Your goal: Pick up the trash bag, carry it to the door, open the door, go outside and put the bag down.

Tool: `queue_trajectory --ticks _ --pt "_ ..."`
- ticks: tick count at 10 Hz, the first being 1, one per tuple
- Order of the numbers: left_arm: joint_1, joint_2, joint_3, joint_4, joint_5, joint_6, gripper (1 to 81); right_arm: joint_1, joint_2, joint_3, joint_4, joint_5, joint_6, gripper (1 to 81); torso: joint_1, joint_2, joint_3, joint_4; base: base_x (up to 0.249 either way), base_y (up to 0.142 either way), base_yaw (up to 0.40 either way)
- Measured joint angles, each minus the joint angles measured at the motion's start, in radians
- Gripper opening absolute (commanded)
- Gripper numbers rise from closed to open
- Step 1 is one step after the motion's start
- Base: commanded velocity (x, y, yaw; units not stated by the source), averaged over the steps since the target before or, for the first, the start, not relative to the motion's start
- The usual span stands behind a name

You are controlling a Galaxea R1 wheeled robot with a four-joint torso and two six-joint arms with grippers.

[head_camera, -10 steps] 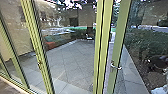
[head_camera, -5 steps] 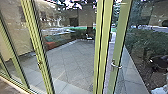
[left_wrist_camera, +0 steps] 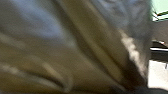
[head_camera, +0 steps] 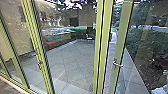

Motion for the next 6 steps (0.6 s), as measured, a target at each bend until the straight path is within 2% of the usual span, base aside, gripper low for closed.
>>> queue_trajectory --ticks 3,5,6 --pt "0.0 0.002 0.0 0.0 0.0 0.0 1.0 -0.006 -0.027 0.006 -0.123 0.069 -0.036 81.1 0.0 0.0 0.0 0.0 0.0 0.0 0.0" --pt "0.0 0.002 0.0 0.0 0.0 0.0 1.0 -0.037 -0.043 0.009 -0.264 0.119 -0.054 81.1 0.0 0.0 0.0 -0.002 0.0 0.0 0.0" --pt "0.001 0.002 0.0 0.0 0.0 0.0 1.0 -0.041 -0.057 0.009 -0.328 0.141 -0.06 81.1 0.0 0.0 0.001 -0.007 0.0 0.0 0.0"
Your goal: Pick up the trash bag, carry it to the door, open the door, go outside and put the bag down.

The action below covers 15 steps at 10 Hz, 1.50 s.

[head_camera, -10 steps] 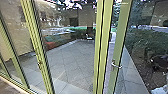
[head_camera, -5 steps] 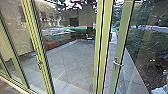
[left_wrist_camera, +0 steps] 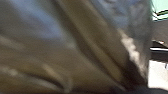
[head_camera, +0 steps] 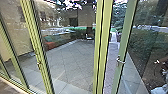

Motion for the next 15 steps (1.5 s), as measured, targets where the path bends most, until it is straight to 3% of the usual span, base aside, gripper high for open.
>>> queue_trajectory --ticks 3,6,10,12,13,15 --pt "0.002 -0.001 0.0 0.0 0.0 0.0 1.0 0.002 -0.065 -0.01 -0.074 0.01 -0.051 81.1 0.0 0.0 0.0 -0.001 0.0 0.0 0.0" --pt "0.003 -0.001 0.0 0.0 -0.001 0.0 1.0 0.003 -0.099 -0.055 -0.1 0.015 -0.073 81.1 0.0 0.0 0.0 -0.001 0.0 0.0 0.0" --pt "0.01 0.0 0.0 0.0 -0.003 0.0 1.0 -0.026 -0.101 -0.175 -0.193 0.118 -0.073 81.1 0.0 0.0 0.0 -0.001 0.0 0.0 0.0" --pt "0.01 -0.001 0.0 0.0 -0.002 0.0 1.0 -0.026 -0.097 -0.233 -0.203 0.159 -0.073 81.1 0.0 0.0 0.0 -0.001 0.0 0.0 0.0" --pt "0.01 -0.001 0.0 0.0 -0.002 0.0 1.0 -0.024 -0.097 -0.246 -0.193 0.157 -0.073 81.1 0.0 0.0 0.0 -0.001 0.0 0.0 0.0" --pt "0.01 0.0 0.0 0.0 -0.003 0.0 1.0 -0.016 -0.07 -0.259 -0.039 0.105 -0.072 81.1 0.0 0.0 0.001 -0.001 0.0 0.0 0.0"
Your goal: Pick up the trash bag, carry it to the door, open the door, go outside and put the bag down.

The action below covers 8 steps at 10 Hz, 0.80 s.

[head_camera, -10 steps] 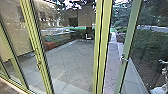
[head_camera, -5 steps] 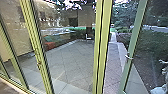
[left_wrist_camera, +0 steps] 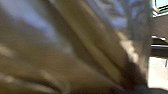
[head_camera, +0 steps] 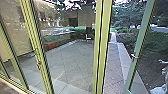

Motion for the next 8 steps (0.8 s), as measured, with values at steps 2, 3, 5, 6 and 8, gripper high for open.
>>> queue_trajectory --ticks 2,3,5,6,8 --pt "0.0 0.0 0.0 0.0 0.0 0.0 1.0 -0.001 0.064 -0.007 0.237 -0.079 -0.001 81.1 0.0 0.0 0.0 0.0 0.0 0.0 0.0" --pt "0.0 0.0 0.0 0.0 0.0 0.0 1.0 -0.007 0.088 -0.007 0.364 -0.127 -0.012 81.1 0.0 0.0 0.0 0.0 0.0 0.0 0.0" --pt "0.0 0.0 0.0 0.0 0.0 0.0 1.0 -0.029 0.095 -0.006 0.65 -0.238 -0.067 81.1 0.0 0.0 0.0 0.0 0.0 0.0 0.0" --pt "0.0 0.0 0.0 0.0 -0.001 0.0 1.0 -0.056 0.092 0.003 0.804 -0.264 -0.105 81.1 0.0 0.0 0.0 0.0 0.0 0.0 0.0" --pt "0.0 0.0 0.0 0.0 -0.001 0.0 1.0 -0.16 0.11 0.047 1.009 -0.25 -0.185 81.1 0.0 0.0 0.0 0.0 0.0 0.0 0.0"
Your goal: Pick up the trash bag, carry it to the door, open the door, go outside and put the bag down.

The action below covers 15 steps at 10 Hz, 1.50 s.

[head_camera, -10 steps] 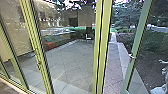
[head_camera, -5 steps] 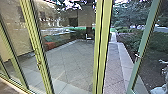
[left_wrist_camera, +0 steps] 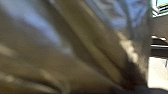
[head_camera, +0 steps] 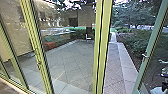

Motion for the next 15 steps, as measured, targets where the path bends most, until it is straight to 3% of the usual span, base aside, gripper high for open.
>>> queue_trajectory --ticks 4,6,10,15 --pt "0.0 0.006 0.0 0.001 -0.001 0.0 1.0 -0.217 -0.005 0.111 0.218 0.037 -0.16 81.1 0.0 0.0 0.0 0.0 0.0 0.0 0.0" --pt "0.0 0.004 0.0 0.001 -0.002 0.0 1.0 -0.27 -0.04 0.206 0.25 0.099 -0.184 81.1 0.0 0.0 0.0 0.0 0.0 0.0 0.0" --pt "-0.008 0.004 0.0 0.001 -0.002 0.0 1.0 -0.525 -0.077 0.347 0.287 0.276 -0.201 81.1 0.0 0.0 0.0 0.0 0.0 0.0 0.0" --pt "-0.009 0.002 0.0 0.001 -0.012 0.003 1.0 -0.814 0.024 0.408 0.299 0.585 -0.208 81.1 0.0 0.0 0.001 0.0 0.0 0.0 0.0"
